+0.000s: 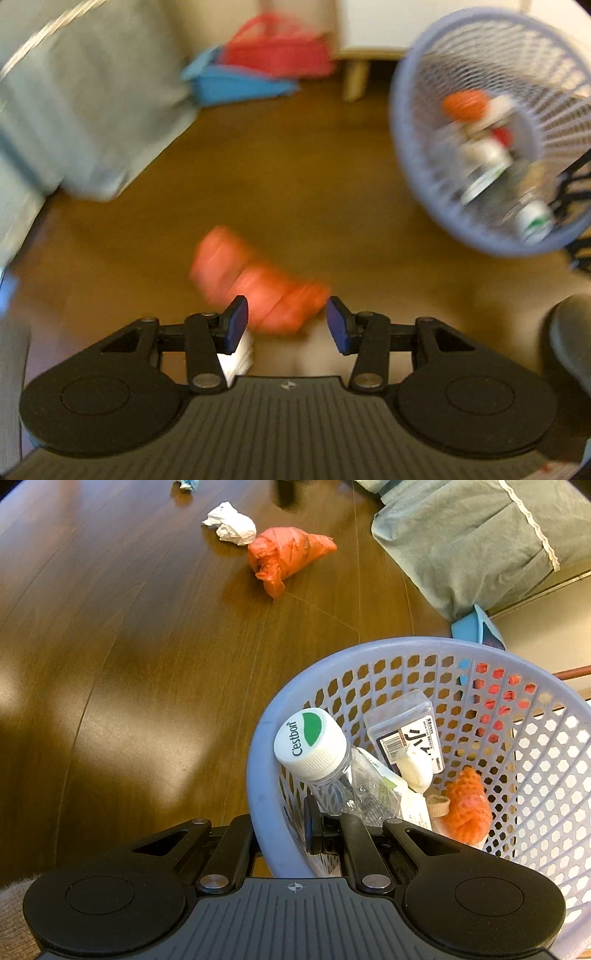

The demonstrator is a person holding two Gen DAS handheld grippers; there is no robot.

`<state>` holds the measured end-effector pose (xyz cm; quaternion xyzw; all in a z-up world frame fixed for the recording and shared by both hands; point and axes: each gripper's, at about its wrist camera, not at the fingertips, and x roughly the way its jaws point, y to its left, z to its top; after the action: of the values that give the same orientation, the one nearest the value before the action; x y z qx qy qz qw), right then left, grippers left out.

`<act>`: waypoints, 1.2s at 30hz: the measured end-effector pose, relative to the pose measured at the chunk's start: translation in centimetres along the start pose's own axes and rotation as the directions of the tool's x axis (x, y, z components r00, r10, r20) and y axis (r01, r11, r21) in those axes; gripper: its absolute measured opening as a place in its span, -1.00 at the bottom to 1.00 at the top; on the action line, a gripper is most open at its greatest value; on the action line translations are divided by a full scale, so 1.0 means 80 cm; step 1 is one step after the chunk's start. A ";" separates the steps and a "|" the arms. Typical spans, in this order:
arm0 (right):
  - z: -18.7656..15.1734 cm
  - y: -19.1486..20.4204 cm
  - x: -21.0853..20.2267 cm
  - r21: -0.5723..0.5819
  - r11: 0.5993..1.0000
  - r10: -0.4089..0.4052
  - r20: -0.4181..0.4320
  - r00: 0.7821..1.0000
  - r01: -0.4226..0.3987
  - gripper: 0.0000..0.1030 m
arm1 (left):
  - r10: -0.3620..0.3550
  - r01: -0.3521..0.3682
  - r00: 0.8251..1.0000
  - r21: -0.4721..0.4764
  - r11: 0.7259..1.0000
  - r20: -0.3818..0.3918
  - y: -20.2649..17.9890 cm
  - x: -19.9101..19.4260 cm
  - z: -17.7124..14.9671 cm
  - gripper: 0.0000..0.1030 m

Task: Collect trash
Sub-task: 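Grasp the white crumpled tissue with the left tool, then carry the tissue to the basket and release it with the left tool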

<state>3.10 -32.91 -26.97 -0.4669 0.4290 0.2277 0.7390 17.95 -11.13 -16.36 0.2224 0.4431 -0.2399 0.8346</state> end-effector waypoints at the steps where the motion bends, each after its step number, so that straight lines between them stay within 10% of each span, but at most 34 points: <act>1: 0.000 0.000 0.000 -0.002 1.000 -0.001 -0.002 1.000 0.001 -0.91 | 0.016 -0.017 1.000 -0.027 1.000 -0.020 0.012 0.002 -0.013 -0.18; 10: 0.000 0.004 -0.006 -0.014 1.000 -0.003 -0.015 1.000 0.003 -0.91 | 0.086 -0.090 0.993 -0.048 0.995 -0.086 0.041 0.038 -0.062 -0.11; 24: -0.004 0.005 -0.006 -0.030 1.000 -0.004 -0.016 1.000 0.004 -0.91 | 0.160 -0.137 0.979 0.170 0.976 -0.128 0.028 0.112 -0.076 -0.14; 36: -0.004 0.006 -0.007 -0.026 1.000 -0.004 -0.016 1.000 0.004 -0.91 | 0.158 -0.141 0.972 0.105 0.984 -0.176 0.029 0.118 -0.079 -0.78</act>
<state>2.34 -32.94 -26.77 -0.4792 0.4309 0.2280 0.7298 19.97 -7.55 -27.15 0.3145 0.4887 -0.1751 0.7947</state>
